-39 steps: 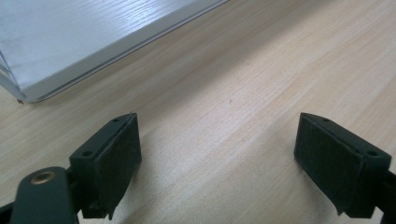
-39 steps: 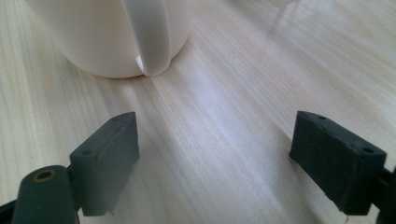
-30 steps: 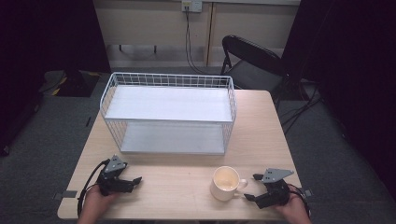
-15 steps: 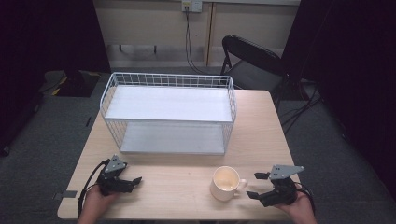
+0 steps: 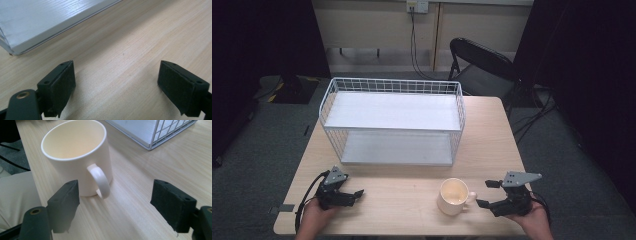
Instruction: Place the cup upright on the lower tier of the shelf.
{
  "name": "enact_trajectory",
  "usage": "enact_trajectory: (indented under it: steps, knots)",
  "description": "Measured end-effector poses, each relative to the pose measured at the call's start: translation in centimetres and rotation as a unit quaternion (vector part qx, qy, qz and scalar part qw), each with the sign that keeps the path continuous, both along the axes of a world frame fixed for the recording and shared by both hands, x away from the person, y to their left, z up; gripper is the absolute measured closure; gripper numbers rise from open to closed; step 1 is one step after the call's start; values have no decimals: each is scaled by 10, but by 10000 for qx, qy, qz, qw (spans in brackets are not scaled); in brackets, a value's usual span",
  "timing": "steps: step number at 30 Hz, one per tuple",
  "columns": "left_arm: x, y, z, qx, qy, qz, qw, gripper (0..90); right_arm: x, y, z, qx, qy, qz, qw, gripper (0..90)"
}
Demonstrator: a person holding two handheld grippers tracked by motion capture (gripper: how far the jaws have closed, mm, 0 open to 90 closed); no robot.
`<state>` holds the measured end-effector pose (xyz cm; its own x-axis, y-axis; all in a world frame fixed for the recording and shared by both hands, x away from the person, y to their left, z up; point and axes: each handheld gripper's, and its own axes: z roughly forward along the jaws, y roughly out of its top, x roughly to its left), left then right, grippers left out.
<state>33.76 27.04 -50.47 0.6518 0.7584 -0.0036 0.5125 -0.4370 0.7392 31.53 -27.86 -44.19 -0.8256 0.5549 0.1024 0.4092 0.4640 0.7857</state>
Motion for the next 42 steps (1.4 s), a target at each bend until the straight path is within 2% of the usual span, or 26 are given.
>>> enact_trajectory:
  steps: [15, 28, 34, 36, 38, 39, 42]
  knots:
    - [0, 0, 0, 2, -2, 0, 10000, 143, 7, 22, 11, 122, 49, 22, 9999, 255]
    - [0, 0, 0, 2, -3, 10, 10000, 143, 16, 45, 19, 188, 29, -102, 9998, 290]
    - [0, 0, 0, 4, 0, 12, 10000, 141, 20, 53, 18, 166, 81, -114, 9998, 351]
    - [0, 0, 0, 3, -2, 13, 10000, 141, 22, 58, 16, 105, 116, -78, 9998, 423]
    - [0, 0, 0, 2, -3, 14, 10000, 141, 23, 59, 15, 68, 128, -87, 9999, 438]
    - [0, 0, 0, 4, -1, 12, 10000, 141, 23, 61, 13, 28, 170, -74, 9998, 485]
    - [0, 0, 0, 4, -1, 11, 10000, 141, 24, 62, 11, 58, 199, -127, 9997, 529]
